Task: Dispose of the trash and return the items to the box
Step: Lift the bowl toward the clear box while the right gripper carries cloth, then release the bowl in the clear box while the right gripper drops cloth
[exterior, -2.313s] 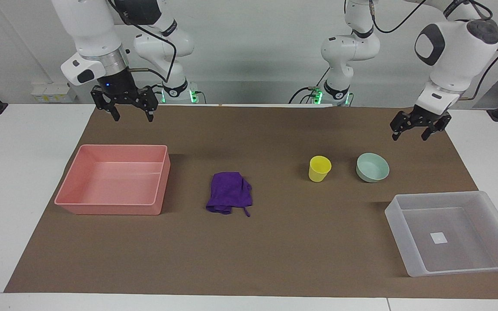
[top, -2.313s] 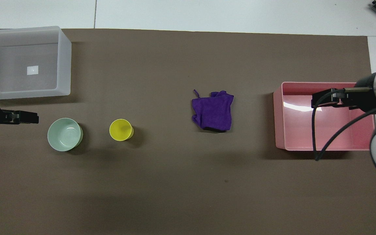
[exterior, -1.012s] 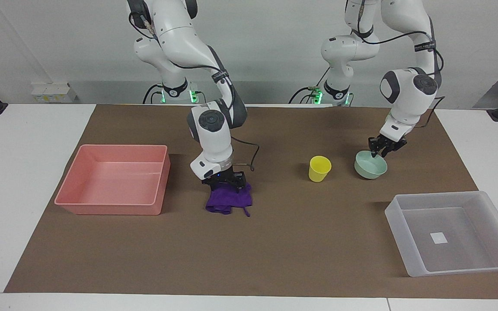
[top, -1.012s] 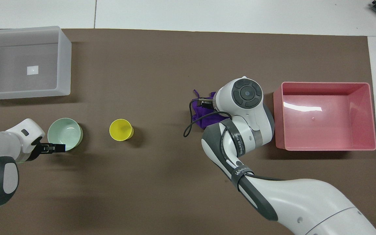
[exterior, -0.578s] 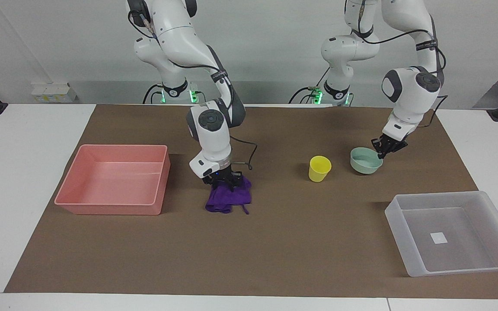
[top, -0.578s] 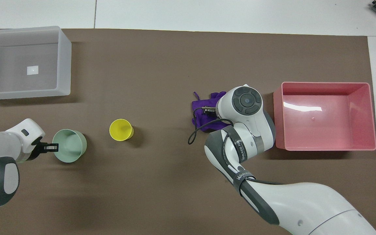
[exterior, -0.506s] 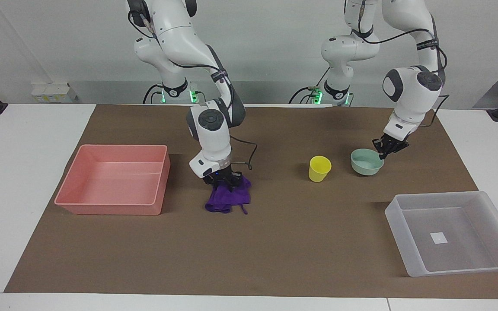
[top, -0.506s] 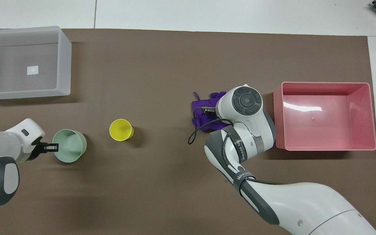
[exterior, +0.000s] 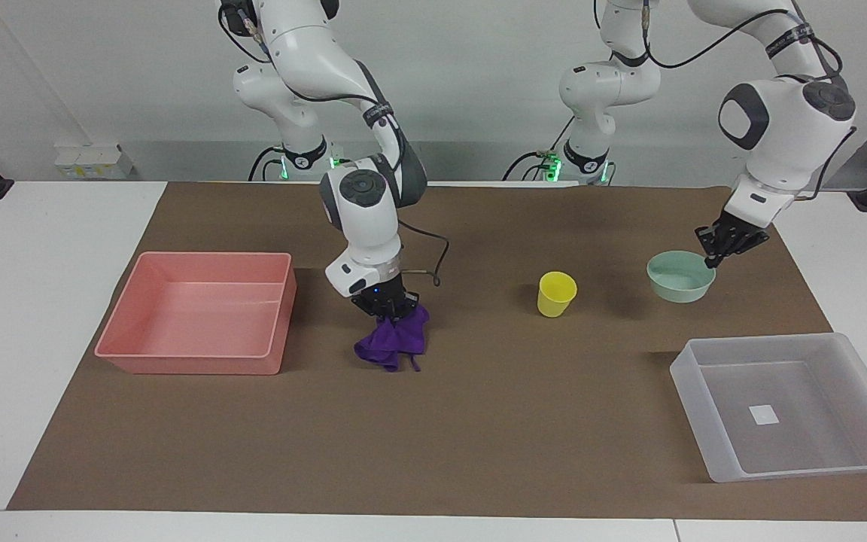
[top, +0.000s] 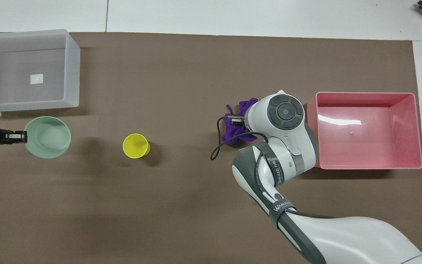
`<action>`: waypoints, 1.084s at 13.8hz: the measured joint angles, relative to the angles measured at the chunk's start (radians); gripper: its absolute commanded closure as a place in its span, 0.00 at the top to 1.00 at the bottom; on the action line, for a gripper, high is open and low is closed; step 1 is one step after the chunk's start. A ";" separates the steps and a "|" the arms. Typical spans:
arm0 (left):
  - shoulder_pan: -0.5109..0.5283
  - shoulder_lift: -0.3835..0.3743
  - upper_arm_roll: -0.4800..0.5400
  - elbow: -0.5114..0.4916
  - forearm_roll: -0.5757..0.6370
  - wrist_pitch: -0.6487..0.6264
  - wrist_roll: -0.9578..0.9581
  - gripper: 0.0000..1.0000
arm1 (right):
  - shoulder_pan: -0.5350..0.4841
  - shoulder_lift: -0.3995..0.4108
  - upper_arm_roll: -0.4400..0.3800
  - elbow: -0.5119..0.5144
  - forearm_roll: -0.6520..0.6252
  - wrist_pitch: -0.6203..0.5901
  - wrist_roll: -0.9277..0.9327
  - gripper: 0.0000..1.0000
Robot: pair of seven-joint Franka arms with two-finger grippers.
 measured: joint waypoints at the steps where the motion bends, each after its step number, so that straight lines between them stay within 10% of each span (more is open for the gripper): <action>1: 0.005 0.030 0.001 0.055 0.000 -0.031 0.002 0.00 | -0.007 -0.027 -0.003 0.014 -0.005 -0.041 -0.005 0.00; 10: 0.106 0.599 -0.013 0.806 -0.001 -0.235 0.005 0.00 | -0.289 -0.327 -0.018 0.090 -0.043 -0.470 -0.309 0.00; 15: 0.119 0.815 -0.047 0.998 -0.030 -0.186 0.005 0.00 | -0.511 -0.311 -0.023 -0.066 -0.044 -0.302 -0.536 0.00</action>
